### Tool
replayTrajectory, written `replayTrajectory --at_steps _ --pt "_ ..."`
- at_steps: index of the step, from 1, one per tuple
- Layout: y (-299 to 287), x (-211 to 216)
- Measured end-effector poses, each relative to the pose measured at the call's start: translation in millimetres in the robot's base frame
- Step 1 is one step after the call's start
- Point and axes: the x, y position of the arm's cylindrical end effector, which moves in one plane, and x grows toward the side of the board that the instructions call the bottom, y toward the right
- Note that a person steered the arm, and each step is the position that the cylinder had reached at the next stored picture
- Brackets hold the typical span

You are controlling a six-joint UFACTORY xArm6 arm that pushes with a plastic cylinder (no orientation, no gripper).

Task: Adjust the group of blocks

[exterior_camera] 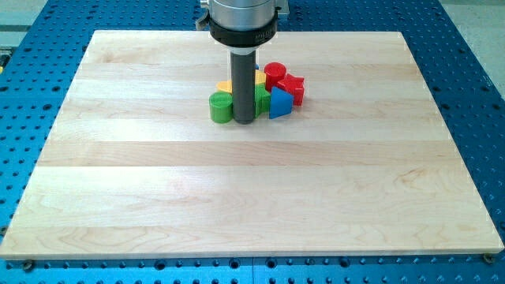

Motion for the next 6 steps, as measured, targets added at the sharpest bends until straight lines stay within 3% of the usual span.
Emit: replayTrajectory --at_steps 2,3,4,6 --pt "13.2 -6.7" --pt "-6.3 40.5" --pt "-67.0 24.0" --pt "-20.4 -1.1"
